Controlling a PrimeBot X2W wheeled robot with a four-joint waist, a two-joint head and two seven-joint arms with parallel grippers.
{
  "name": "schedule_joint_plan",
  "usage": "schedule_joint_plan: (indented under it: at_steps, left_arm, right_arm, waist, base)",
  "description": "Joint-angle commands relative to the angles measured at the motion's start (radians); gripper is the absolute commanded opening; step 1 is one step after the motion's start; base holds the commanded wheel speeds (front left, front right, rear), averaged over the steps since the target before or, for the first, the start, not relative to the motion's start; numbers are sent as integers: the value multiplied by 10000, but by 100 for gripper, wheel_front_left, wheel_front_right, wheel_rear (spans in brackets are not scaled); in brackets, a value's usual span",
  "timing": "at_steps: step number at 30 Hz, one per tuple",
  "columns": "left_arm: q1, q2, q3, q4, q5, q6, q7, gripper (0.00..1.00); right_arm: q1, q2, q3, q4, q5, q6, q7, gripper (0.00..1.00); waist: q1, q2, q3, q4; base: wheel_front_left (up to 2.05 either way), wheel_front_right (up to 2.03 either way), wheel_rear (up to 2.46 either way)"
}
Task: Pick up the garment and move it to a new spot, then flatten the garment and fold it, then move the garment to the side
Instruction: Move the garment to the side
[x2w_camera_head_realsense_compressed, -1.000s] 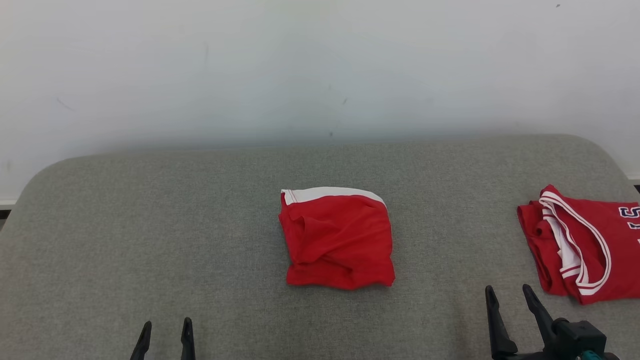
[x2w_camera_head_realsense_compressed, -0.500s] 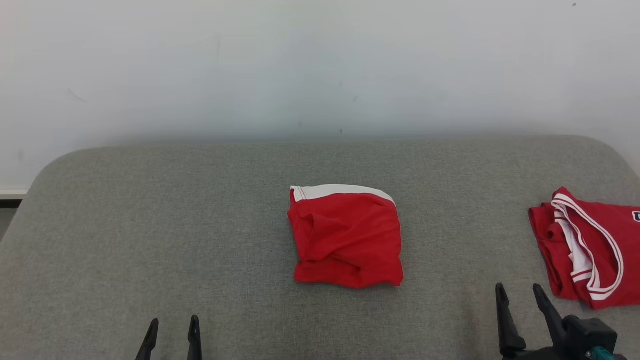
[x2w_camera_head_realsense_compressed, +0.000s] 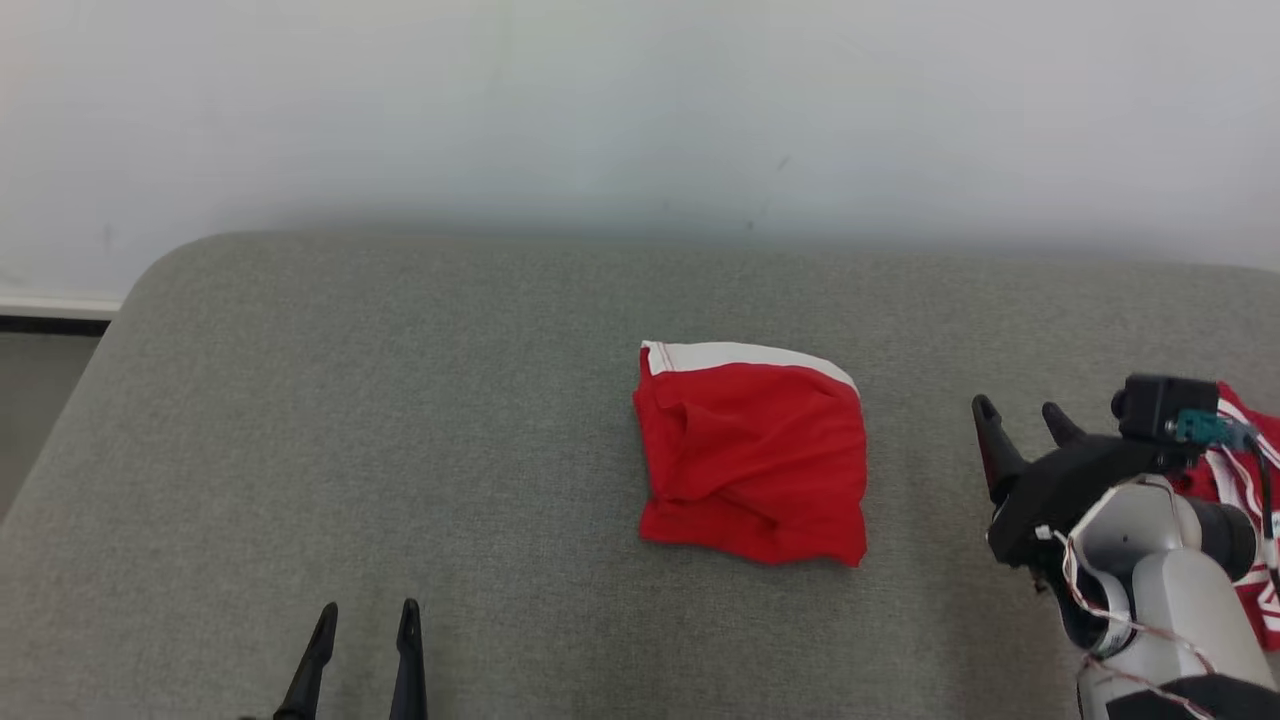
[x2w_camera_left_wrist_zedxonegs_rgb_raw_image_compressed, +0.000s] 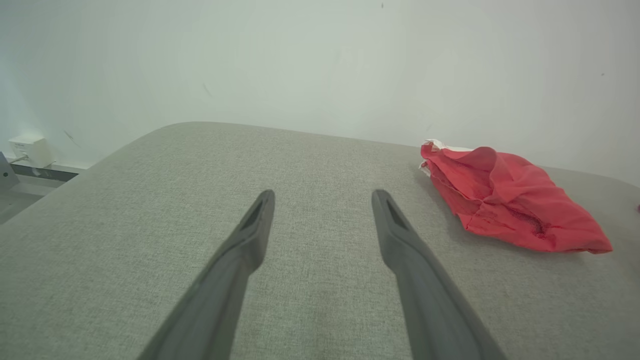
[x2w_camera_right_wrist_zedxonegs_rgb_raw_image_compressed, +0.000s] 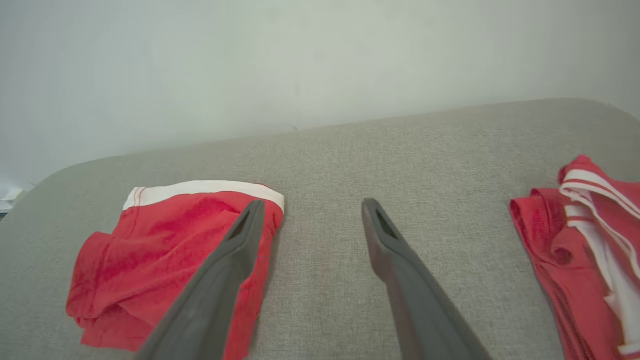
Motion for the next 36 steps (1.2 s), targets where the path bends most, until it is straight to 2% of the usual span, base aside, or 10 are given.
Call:
schedule_joint_plan:
  at_steps: [1, 5, 9, 14, 21, 27, 28, 30, 31, 36]
  left_arm:
    - [-109, 12, -48, -59, -119, 36, -27, 100]
    - [-324, 9, -235, -188, -180, 83, -27, 100]
    - [-433, 8, -331, -224, -307, 165, -27, 100]
    - [-543, 9, -480, -286, -421, 247, -27, 100]
    - [-648, 8, -563, -322, -433, 303, -27, 100]
    - [-737, 9, -649, -326, -428, 334, -27, 100]
    - [-733, 9, -662, -329, -433, 332, -27, 100]
    - [-702, 9, -678, -334, -437, 334, -27, 100]
    - [-704, 9, -680, -348, -446, 338, -27, 100]
    - [-674, 9, -672, -452, -475, 363, -27, 100]
  right_arm:
    - [-264, -5, -60, 196, -19, -25, 397, 100]
    - [-1136, -6, -252, 829, -305, -25, 1573, 100]
    - [-1664, -12, -448, 1524, -228, -25, 2007, 100]
    - [-1986, 1, -590, 2310, -381, -25, 2152, 100]
    - [-2438, -6, -301, 3773, 283, -25, 1600, 100]
    - [-2425, 45, -37, 5176, -52, -25, 1724, 100]
    - [-2425, 58, 48, 5315, -111, -25, 1769, 80]
    - [-2511, 66, 160, 5425, -308, -23, 1670, 14]
    - [-2575, 65, 193, 5412, -428, -23, 1626, 0]
    - [-2713, -24, 270, 4836, -1401, -28, 1631, 0]
  waist:
    - [-1, -1, 423, 469]
    - [-1, -1, 816, 927]
    - [-1, -1, 1163, 1268]
    - [-1, -1, 1410, 1490]
    - [-1, -1, 1649, 1656]
    - [-1, -1, 1678, 1691]
    - [-1, -1, 1671, 1681]
    - [-1, -1, 1655, 1641]
    - [-1, -1, 1644, 1610]
    - [-1, -1, 1531, 1364]
  base:
    - [0, 0, 0]
    - [0, 0, 0]
    - [0, 0, 0]
    - [0, 0, 0]
    - [0, 0, 0]
    - [0, 0, 0]
    - [0, 0, 0]
    - [0, 0, 0]
    - [0, 0, 0]
    - [0, 0, 0]
